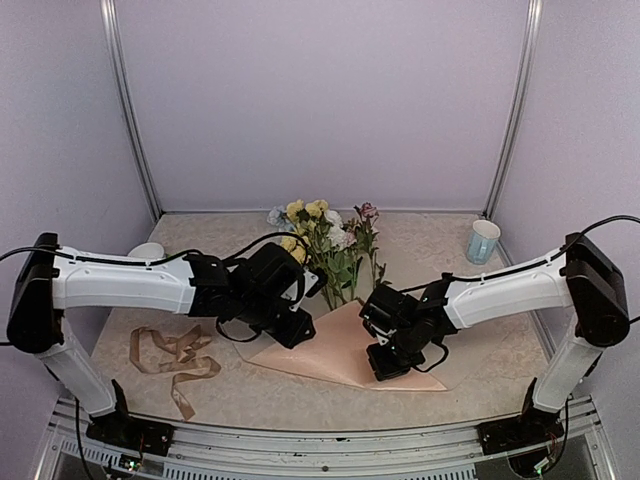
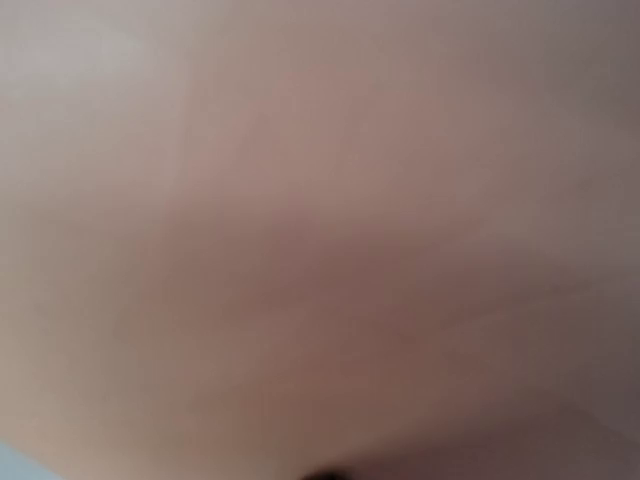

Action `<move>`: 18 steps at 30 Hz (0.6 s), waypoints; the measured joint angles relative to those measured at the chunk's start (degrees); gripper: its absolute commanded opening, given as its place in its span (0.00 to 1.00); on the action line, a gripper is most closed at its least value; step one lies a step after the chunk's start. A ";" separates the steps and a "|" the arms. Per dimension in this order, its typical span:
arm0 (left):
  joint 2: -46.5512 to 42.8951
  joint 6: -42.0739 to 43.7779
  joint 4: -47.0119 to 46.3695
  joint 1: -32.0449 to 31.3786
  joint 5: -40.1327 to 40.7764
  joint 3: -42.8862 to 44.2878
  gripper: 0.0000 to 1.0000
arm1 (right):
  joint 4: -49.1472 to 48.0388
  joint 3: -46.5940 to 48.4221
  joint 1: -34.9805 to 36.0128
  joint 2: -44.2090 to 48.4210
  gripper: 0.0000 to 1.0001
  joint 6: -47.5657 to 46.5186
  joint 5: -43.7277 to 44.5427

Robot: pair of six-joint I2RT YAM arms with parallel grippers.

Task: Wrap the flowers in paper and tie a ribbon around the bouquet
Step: Pick up the one-fourth-folded wrapping paper from the center of the board.

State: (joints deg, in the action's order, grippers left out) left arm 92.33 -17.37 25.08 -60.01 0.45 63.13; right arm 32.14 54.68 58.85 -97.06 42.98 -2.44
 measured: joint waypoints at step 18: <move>19.34 6.51 2.34 -0.28 -0.46 7.69 0.22 | 16.02 4.28 0.00 7.32 1.00 12.20 15.08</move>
State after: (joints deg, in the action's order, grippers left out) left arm 111.68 -10.85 27.42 -60.29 -0.01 70.83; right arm 48.16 58.96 58.85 -89.73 55.18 12.64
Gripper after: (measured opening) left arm 0.217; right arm 0.995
